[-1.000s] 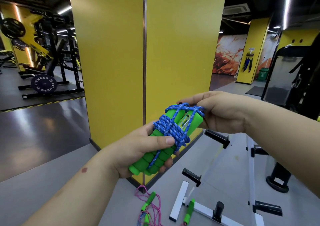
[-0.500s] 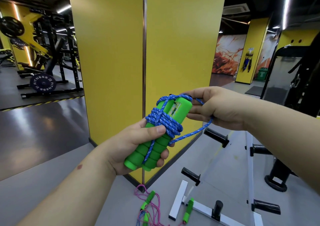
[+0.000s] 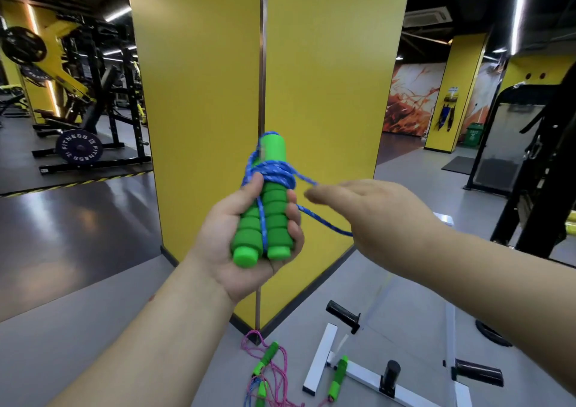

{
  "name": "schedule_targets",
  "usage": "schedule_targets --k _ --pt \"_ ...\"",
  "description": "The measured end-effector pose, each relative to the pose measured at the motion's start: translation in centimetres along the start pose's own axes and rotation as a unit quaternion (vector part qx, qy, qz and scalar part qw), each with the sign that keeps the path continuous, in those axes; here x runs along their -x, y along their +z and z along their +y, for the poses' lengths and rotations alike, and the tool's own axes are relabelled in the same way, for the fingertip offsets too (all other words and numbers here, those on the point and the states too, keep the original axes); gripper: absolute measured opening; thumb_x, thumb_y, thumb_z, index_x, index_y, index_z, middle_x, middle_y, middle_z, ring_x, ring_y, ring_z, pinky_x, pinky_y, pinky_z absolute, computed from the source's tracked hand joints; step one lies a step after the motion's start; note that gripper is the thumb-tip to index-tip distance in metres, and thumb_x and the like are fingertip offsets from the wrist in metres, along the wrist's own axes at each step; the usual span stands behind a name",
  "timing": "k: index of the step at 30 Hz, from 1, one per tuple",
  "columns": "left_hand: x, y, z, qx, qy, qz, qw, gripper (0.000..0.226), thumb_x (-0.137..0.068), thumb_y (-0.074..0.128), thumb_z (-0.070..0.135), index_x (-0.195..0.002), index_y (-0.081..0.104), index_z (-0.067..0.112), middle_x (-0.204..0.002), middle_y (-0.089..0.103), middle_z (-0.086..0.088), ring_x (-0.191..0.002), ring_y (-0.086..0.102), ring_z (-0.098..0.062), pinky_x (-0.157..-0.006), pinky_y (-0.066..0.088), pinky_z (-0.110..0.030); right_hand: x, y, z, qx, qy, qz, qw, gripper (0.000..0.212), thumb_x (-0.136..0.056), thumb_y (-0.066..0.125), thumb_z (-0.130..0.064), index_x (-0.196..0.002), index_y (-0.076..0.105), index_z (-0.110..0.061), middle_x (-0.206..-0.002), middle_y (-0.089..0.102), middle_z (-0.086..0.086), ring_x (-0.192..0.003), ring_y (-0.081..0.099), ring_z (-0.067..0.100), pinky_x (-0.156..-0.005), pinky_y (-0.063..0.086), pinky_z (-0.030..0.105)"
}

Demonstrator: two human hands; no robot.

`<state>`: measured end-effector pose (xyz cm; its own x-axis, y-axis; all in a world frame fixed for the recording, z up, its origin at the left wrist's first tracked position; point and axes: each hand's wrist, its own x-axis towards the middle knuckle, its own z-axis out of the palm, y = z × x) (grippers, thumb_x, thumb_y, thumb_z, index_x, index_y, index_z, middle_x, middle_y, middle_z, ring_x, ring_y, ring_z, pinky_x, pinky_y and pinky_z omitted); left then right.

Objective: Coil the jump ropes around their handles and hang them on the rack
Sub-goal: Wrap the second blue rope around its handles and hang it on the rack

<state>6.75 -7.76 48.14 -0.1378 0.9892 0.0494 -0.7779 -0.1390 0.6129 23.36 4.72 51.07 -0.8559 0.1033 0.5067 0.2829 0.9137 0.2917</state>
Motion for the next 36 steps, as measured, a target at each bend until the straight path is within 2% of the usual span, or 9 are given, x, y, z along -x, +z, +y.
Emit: schedule_targets --k 3,8,10,12,16,23,28,31,36 --pt "-0.1 0.3 0.5 -0.022 -0.03 0.052 0.998 0.036 -0.093 0.065 0.036 -0.107 0.069 0.003 -0.093 0.068 -0.008 -0.07 0.064 -0.019 -0.058 0.055 -0.028 0.8 0.2 0.2 0.028 -0.109 0.023 0.993 0.043 -0.082 0.037 0.004 -0.107 0.067 -0.012 -0.086 0.07 0.005 -0.088 0.067 0.031 -0.065 0.055 0.042" --pt "-0.5 0.6 -0.1 -0.159 -0.077 0.153 0.972 0.024 -0.097 0.063 0.033 -0.096 0.073 0.01 -0.081 0.069 -0.007 -0.064 0.062 -0.02 -0.058 0.052 -0.028 0.5 -1.1 -2.2 0.022 -0.227 0.077 0.971 0.035 -0.092 0.038 0.003 -0.097 0.069 -0.014 -0.073 0.065 -0.003 -0.098 0.062 0.026 -0.083 0.048 0.038" --pt "-0.5 0.7 -0.8 -0.279 -0.076 0.16 0.944 0.016 -0.094 0.062 0.021 -0.084 0.07 0.012 -0.074 0.066 -0.007 -0.061 0.059 -0.02 -0.06 0.049 -0.029 -0.3 -1.8 -3.3 -0.063 -0.17 0.064 0.981 0.035 -0.079 0.04 0.003 -0.092 0.066 -0.017 -0.076 0.066 -0.002 -0.09 0.061 0.024 -0.074 0.052 0.038" --pt "-0.7 1.0 -1.7 -0.399 -0.046 0.162 0.901 0.018 -0.086 0.063 0.02 -0.1 0.062 0.009 -0.083 0.063 -0.011 -0.062 0.06 -0.024 -0.059 0.05 -0.032 -1.1 -2.5 -3.5 -0.224 -0.032 0.029 0.974 0.044 -0.07 0.038 0.005 -0.092 0.062 -0.024 -0.075 0.068 -0.007 -0.08 0.062 0.016 -0.063 0.052 0.032" --pt "-1.2 1.1 -1.8 -0.471 -0.038 0.167 0.865 0.052 -0.078 0.061 0.04 -0.124 0.049 0.018 -0.094 0.063 -0.013 -0.067 0.061 -0.028 -0.065 0.05 -0.037 -1.5 -3.6 -1.8 -0.431 0.125 -0.091 0.889 0.046 -0.078 0.04 0.015 -0.096 0.063 -0.02 -0.078 0.076 -0.003 -0.072 0.065 0.008 -0.06 0.049 0.022" --pt "-1.4 0.8 -1.5 -0.372 -0.169 0.063 0.91 0.038 -0.086 0.033 0.017 -0.113 0.058 0.008 -0.087 0.056 -0.013 -0.071 0.051 -0.028 -0.059 0.05 -0.027 -1.1 -2.2 -0.2 -0.466 0.157 -0.16 0.856 0.049 -0.083 0.041 0.016 -0.104 0.064 -0.021 -0.092 0.078 -0.003 -0.07 0.057 0.016 -0.067 0.042 0.036" --pt "-2.1 -0.7 -2.8 -0.408 -0.139 0.003 0.902 0.046 -0.091 0.062 0.016 -0.133 0.053 0.034 -0.095 0.059 -0.012 -0.069 0.058 -0.027 -0.072 0.048 -0.041 -0.7 -1.3 1.0 -0.542 0.189 -0.188 0.797 0.049 -0.086 0.043 0.024 -0.111 0.066 -0.012 -0.109 0.076 0.005 -0.104 0.07 0.011 -0.088 0.055 0.026" --pt "-2.2 -0.2 -3.2 -0.441 -0.109 0.03 0.891 0.034 -0.1 0.064 0.022 -0.125 0.057 0.044 -0.099 0.063 -0.004 -0.07 0.064 -0.018 -0.061 0.056 -0.034 -0.7 -1.0 1.5 -0.508 0.189 -0.191 0.818 0.062 -0.082 0.035 0.027 -0.114 0.066 -0.016 -0.108 0.076 -0.001 -0.11 0.068 0.009 -0.092 0.053 0.026" --pt "-2.7 -0.4 -3.3 -0.524 -0.06 0.043 0.849 0.036 -0.085 0.082 0.027 -0.112 0.066 0.044 -0.075 0.068 0.008 -0.065 0.064 -0.012 -0.053 0.048 -0.025 -0.3 -0.9 1.0 -0.416 0.145 -0.185 0.878 0.038 -0.091 0.06 0.001 -0.111 0.069 -0.03 -0.095 0.077 -0.013 -0.095 0.069 0.001 -0.083 0.056 0.021"
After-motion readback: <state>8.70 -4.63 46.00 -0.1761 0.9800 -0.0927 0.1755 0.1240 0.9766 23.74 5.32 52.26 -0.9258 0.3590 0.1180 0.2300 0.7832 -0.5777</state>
